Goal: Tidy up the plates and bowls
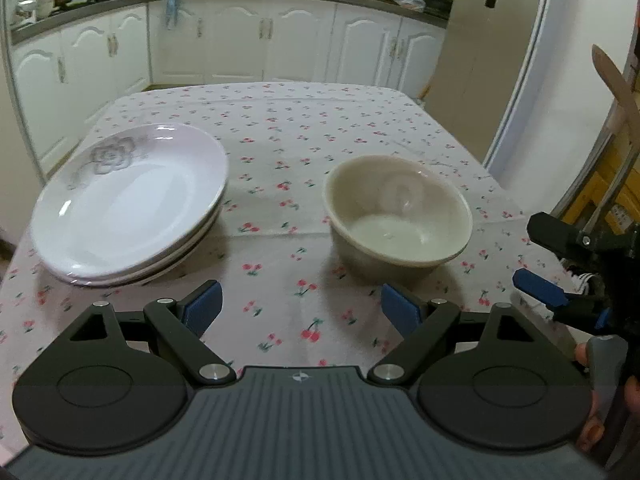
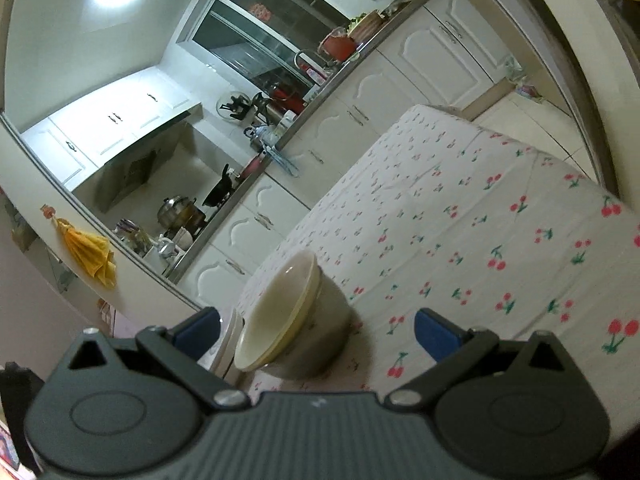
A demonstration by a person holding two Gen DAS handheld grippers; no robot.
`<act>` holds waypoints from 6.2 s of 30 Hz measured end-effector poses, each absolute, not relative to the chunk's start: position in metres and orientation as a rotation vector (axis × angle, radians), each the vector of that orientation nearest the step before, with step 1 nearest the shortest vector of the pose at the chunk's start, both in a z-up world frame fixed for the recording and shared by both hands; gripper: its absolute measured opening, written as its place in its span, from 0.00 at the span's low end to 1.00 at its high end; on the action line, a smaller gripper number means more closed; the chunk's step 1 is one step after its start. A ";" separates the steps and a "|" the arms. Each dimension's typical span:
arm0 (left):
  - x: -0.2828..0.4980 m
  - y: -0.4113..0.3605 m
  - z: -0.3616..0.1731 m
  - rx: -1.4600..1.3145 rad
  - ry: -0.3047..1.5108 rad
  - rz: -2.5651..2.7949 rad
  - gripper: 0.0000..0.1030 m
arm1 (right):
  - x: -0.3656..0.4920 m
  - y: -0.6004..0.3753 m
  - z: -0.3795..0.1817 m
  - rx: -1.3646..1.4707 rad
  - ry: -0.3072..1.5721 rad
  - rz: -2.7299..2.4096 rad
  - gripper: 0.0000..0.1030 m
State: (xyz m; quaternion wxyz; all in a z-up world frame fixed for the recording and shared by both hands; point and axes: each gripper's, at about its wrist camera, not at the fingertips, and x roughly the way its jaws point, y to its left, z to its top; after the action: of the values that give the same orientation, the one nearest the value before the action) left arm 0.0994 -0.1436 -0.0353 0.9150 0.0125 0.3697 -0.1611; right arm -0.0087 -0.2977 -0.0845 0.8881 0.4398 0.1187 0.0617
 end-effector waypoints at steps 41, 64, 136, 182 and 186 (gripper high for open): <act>0.173 -0.147 -0.047 -0.257 0.791 -0.595 0.95 | 0.064 -0.327 -0.058 1.064 0.397 0.164 0.99; 0.201 -0.167 -0.072 -0.320 0.882 -0.547 0.45 | 0.091 -0.316 -0.059 1.109 0.473 0.218 0.99; 0.166 0.018 -0.037 -0.542 0.723 -0.177 0.32 | 0.193 -0.154 -0.001 0.930 0.561 0.570 1.00; 0.081 -0.025 -0.009 -0.057 0.624 0.009 0.97 | 0.059 -0.150 -0.003 0.444 0.483 0.258 1.00; 0.078 -0.025 -0.008 -0.047 0.625 0.022 0.97 | 0.053 -0.146 -0.003 0.414 0.476 0.248 0.99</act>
State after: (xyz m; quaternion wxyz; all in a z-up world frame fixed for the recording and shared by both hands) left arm 0.0784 -0.0253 -0.0080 0.9513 -0.0229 0.3072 0.0106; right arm 0.0532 -0.1464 -0.0030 0.9431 0.2031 0.2336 0.1216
